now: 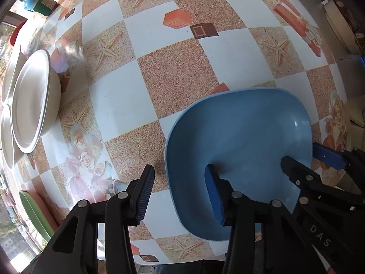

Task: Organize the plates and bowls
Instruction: 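Move both tools to the blue plate and close them on its rim, then carry the blue plate with both tools onto the green plate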

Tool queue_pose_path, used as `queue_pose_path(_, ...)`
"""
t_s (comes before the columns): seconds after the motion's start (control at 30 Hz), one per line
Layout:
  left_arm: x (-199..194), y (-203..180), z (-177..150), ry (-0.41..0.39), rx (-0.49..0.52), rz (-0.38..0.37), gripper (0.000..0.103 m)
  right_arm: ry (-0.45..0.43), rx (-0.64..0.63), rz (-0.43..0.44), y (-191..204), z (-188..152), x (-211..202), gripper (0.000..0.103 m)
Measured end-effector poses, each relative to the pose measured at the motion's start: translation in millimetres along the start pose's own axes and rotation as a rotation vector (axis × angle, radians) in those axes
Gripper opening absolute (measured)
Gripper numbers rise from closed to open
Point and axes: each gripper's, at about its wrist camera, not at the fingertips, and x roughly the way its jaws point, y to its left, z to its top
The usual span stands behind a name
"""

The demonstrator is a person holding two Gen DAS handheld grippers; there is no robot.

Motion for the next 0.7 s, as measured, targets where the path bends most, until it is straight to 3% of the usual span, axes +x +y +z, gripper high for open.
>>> queue_pose_path(0.1,-1.5,-14.0,4.4,-0.003,0.071,-0.003,0.035,-0.007,0.015,0.010,3.9,0.6,-3.1,0.049)
queue_pose_path(0.2,-3.3,-16.5,5.1,0.000,0.134,-0.006,0.034,-0.002,0.051,0.043,13.6,5.1,-1.9,0.022)
queue_pose_path(0.33,-6.7,-6.1,-4.3,0.026,0.207,-0.028,0.031,0.028,0.149,0.058,16.6,-3.0,1.0,0.021)
queue_pose_path(0.47,-14.4,14.8,-21.7,0.001,0.245,-0.007,0.031,0.058,0.169,0.061,44.4,-15.6,2.5,0.021)
queue_pose_path(0.7,-15.4,56.8,-48.8,0.007,0.159,-0.047,0.031,0.138,0.124,0.073,96.8,-31.9,9.8,0.021)
